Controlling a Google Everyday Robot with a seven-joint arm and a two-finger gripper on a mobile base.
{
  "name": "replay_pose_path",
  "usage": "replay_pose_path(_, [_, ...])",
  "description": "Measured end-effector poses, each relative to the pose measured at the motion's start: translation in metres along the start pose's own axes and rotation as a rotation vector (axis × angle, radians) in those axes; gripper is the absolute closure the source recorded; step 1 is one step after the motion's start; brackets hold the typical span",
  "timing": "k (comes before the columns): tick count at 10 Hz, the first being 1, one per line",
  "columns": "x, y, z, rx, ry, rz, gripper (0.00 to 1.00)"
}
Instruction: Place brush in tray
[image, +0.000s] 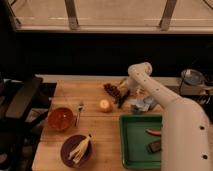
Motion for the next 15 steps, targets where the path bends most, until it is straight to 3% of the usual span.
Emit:
replay_pose_path(2, [0.001, -0.006, 0.003, 0.002, -0.007, -0.016, 0.64])
replay_pose_path(6, [-0.001, -0.007, 0.003, 0.001, -0.012, -0.022, 0.98])
replay_pose_path(8, [-0.002, -0.012, -0.002, 0.01, -0.001, -0.037, 1.0])
replay_pose_path(10, [0.0, -0.023, -0.026, 0.029, 0.042, -0.063, 1.0])
replay_pose_path(12, [0.004, -0.031, -0.066, 0.048, 0.106, -0.085, 1.0])
replay_pose_path(15, [0.002, -0.039, -0.115, 0.075, 0.142, -0.128, 1.0])
